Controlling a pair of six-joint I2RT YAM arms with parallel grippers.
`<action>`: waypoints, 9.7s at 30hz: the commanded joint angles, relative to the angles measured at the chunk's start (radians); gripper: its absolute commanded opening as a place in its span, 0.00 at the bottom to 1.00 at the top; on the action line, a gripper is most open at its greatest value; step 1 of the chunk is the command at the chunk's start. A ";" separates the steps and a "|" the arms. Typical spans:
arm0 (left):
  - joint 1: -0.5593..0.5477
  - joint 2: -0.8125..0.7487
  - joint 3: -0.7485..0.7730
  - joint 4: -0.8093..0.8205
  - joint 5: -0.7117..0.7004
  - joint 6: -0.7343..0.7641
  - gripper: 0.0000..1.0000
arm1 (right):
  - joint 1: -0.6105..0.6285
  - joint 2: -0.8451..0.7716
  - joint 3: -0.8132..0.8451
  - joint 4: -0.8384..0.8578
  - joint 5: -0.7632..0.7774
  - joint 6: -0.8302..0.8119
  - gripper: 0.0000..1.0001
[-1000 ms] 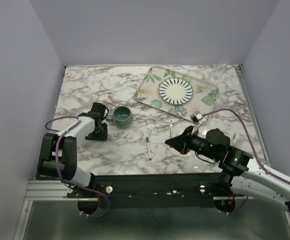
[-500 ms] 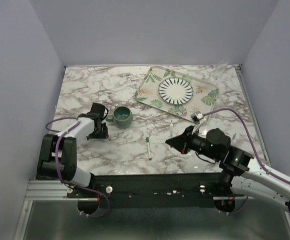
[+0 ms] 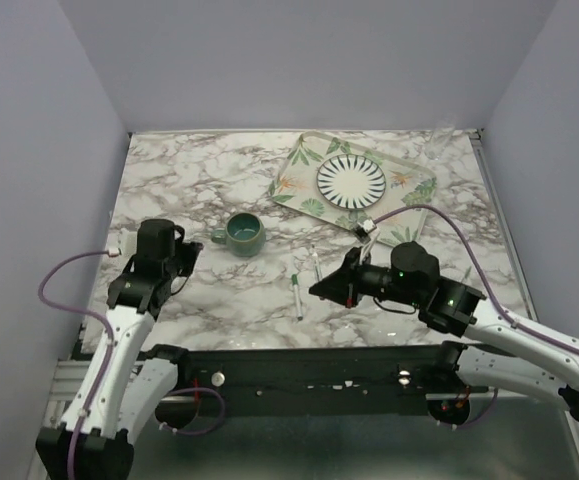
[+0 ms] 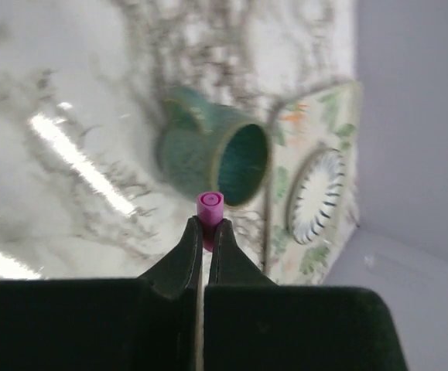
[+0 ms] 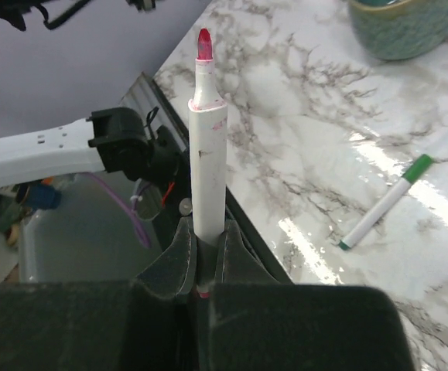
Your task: Insert the pens into the pen caps
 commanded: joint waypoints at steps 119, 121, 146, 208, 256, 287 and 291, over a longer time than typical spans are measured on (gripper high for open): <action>-0.123 -0.225 -0.189 1.094 0.906 0.339 0.00 | 0.125 0.351 0.168 0.299 -0.106 0.055 0.01; -0.123 -0.226 -0.190 1.099 0.911 0.333 0.00 | 0.125 0.353 0.171 0.297 -0.106 0.055 0.01; -0.140 -0.231 -0.207 1.073 0.935 0.353 0.00 | 0.125 0.345 0.188 0.279 -0.086 0.046 0.01; -0.228 -0.131 0.098 0.996 0.899 0.557 0.63 | 0.131 0.259 0.352 0.104 -0.097 -0.290 0.01; -0.228 -0.177 0.034 1.008 0.934 0.552 0.49 | 0.132 0.341 0.393 0.138 -0.161 -0.198 0.01; -0.228 -0.179 0.064 0.947 0.868 0.597 0.54 | 0.131 0.316 0.360 0.162 -0.175 -0.184 0.01; -0.228 -0.174 0.064 0.947 0.869 0.593 0.54 | 0.131 0.316 0.358 0.165 -0.178 -0.179 0.01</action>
